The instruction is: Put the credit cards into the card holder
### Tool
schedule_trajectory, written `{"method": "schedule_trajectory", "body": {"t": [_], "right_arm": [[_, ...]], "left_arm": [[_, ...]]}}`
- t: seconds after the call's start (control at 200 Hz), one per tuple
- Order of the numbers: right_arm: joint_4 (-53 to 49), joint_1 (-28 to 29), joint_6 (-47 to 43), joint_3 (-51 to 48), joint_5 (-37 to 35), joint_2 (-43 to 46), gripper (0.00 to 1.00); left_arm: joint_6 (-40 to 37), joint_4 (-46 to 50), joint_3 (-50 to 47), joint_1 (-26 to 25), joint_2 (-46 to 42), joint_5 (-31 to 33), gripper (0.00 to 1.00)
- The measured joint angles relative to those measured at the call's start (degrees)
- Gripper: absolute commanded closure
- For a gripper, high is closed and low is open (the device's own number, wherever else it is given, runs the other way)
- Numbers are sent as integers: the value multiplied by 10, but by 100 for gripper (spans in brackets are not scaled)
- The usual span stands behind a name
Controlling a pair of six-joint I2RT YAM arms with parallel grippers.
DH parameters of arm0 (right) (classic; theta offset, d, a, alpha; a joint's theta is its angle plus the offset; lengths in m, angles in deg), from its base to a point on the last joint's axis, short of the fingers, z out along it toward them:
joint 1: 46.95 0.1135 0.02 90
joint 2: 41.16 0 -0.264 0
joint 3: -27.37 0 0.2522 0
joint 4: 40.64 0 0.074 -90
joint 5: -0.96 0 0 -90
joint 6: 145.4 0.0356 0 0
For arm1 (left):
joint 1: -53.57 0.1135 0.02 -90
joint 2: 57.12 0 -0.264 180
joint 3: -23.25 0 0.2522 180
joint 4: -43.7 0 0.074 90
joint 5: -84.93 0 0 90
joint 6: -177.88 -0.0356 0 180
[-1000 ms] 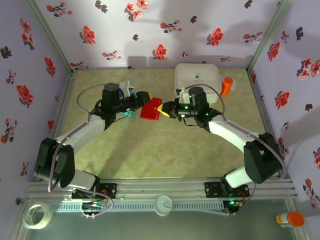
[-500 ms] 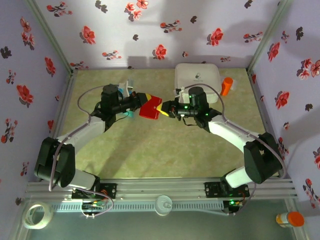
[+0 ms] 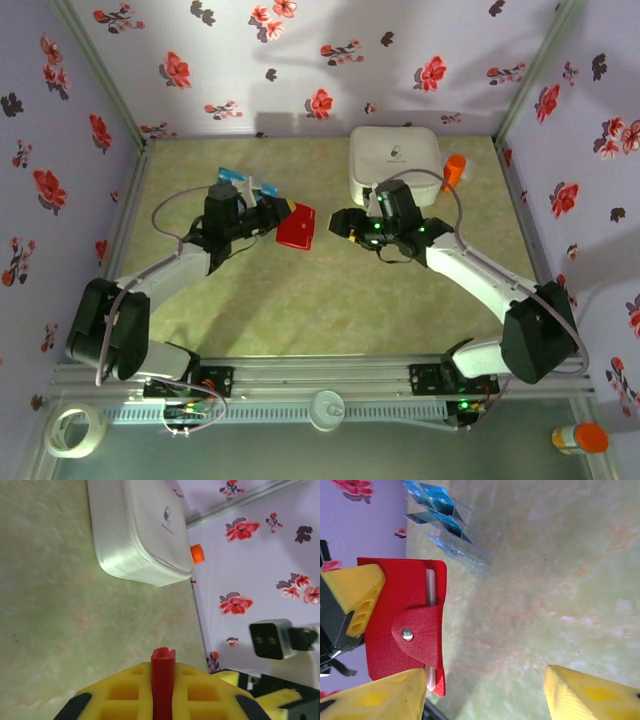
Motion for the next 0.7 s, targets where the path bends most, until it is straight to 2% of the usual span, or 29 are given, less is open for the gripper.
{"method": "schedule_trajectory", "body": {"t": [0.16,0.4,0.555,0.7], "right_arm": [[-55,45,-38,85,-67,-17,29],[-90,108,-71,175,-135,-100,29],[-107,134,-82,185,-191,-146,33],[-90,138,-81,158,-232,-152,38]], "left_arm": [[-2,2,-3,-19,-21,46,100],[-2,8,-3,-40,-23,88,100],[-2,29,-3,-49,-23,118,100],[-2,40,-3,-61,-23,146,100]]}}
